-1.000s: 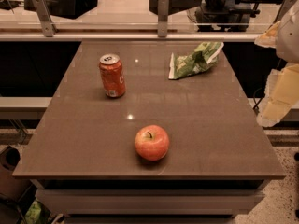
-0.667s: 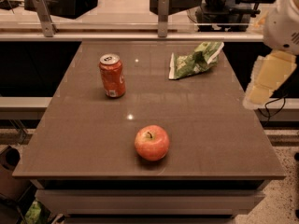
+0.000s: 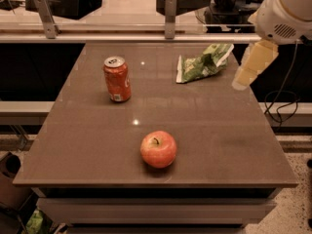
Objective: Move green jalapeno chip bag near apple
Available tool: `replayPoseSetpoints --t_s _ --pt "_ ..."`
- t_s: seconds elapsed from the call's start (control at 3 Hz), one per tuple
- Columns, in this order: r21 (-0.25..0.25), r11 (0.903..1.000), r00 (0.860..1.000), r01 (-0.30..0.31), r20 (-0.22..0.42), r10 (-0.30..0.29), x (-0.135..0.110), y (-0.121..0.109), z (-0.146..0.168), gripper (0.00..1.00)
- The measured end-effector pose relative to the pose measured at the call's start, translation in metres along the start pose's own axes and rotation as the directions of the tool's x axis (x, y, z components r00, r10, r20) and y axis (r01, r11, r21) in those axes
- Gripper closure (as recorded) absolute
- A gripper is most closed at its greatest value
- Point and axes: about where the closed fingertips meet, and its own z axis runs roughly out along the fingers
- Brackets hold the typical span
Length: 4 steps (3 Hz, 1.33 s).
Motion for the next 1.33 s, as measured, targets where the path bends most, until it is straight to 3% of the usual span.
replayPoseSetpoints --t_s 0.67,1.33 --pt "-0.039 0.9978 0.996 -0.053 0.075 0.056 0.0 -0.05 0.067 0.0" --pt "-0.08 0.9946 0.982 -0.065 0.17 0.078 -0.021 -0.091 0.124 0.0"
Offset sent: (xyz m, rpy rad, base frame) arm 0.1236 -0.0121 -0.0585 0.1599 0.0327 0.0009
